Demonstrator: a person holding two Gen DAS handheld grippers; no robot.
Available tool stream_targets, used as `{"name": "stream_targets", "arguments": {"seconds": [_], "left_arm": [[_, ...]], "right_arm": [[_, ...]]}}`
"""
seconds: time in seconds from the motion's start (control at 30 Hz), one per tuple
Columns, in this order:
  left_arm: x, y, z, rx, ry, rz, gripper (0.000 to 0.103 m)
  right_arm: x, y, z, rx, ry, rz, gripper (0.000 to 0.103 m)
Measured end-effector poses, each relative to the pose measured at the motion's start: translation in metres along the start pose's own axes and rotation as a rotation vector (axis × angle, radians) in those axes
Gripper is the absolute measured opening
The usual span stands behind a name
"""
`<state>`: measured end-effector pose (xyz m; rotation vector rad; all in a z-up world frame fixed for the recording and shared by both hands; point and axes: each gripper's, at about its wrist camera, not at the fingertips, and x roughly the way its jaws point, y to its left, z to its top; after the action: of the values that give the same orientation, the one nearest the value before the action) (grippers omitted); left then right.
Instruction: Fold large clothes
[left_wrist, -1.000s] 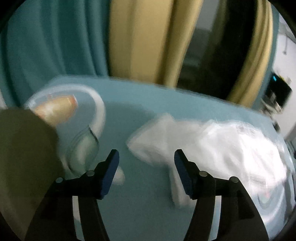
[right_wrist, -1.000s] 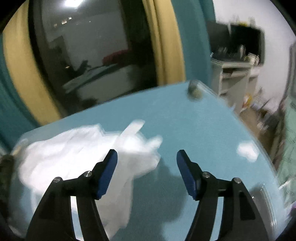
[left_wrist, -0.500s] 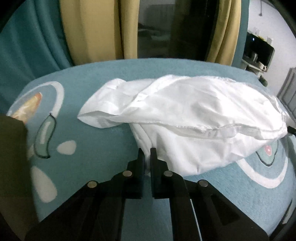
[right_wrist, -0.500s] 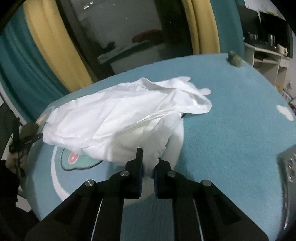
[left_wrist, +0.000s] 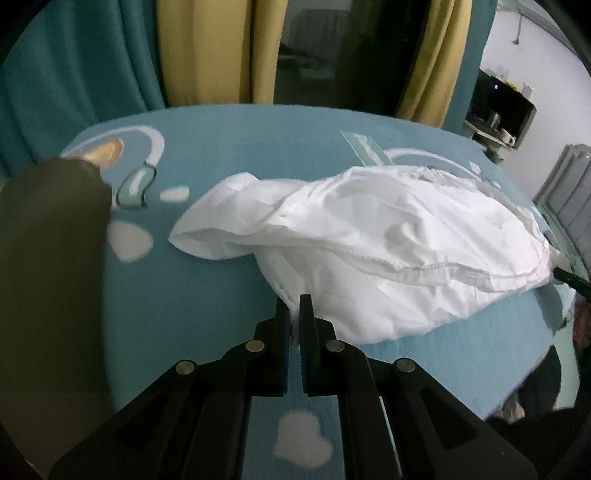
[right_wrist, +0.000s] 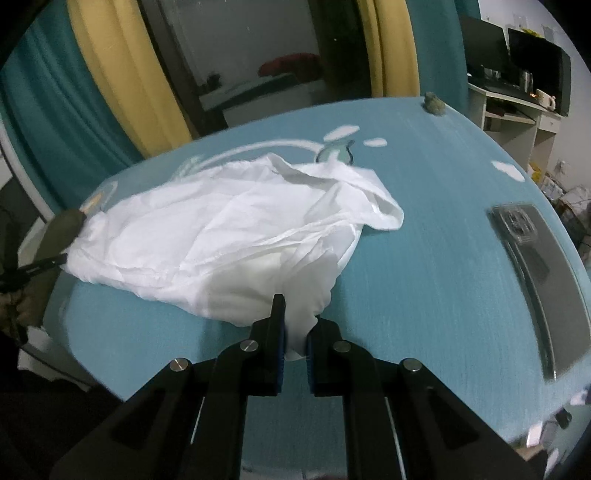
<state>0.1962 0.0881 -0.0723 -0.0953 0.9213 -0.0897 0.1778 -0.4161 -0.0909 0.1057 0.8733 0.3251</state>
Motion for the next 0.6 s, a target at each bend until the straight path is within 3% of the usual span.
{"name": "stream_targets", "arguments": {"seconds": [0.13,0.17,0.2,0.27,0.3,0.37,0.4,0.5,0.6], "left_arm": [[-0.002,0.001,-0.004,0.003,0.0,0.0,0.01],[-0.007,-0.001,0.001,0.019,-0.027,0.013,0.019],[-0.015,-0.004,0.004,0.032,-0.06,0.02,0.039],[-0.025,-0.011,0.014,0.052,-0.125,0.009,0.055],[-0.031,-0.016,0.017,0.072,-0.152,-0.007,0.055],[-0.033,-0.031,0.025,0.14,-0.167,-0.04,0.056],[-0.031,-0.039,0.026,0.175,-0.164,-0.052,0.056],[-0.011,-0.069,0.024,0.315,-0.125,-0.063,0.056],[0.009,-0.093,0.018,0.408,-0.086,-0.09,0.056]], "right_arm": [[-0.002,0.002,-0.014,-0.02,0.021,-0.043,0.014],[-0.003,0.003,-0.015,-0.031,0.018,-0.061,0.016],[-0.004,0.003,-0.014,-0.041,0.017,-0.079,0.017],[-0.011,0.01,-0.013,-0.089,-0.002,-0.146,0.027],[-0.015,0.015,-0.011,-0.116,-0.022,-0.184,0.032],[-0.023,0.027,-0.007,-0.175,-0.073,-0.246,0.055],[-0.025,0.034,-0.004,-0.198,-0.098,-0.261,0.059],[-0.021,0.064,-0.001,-0.293,-0.149,-0.231,0.062],[-0.002,0.098,-0.005,-0.384,-0.151,-0.139,0.062]]}}
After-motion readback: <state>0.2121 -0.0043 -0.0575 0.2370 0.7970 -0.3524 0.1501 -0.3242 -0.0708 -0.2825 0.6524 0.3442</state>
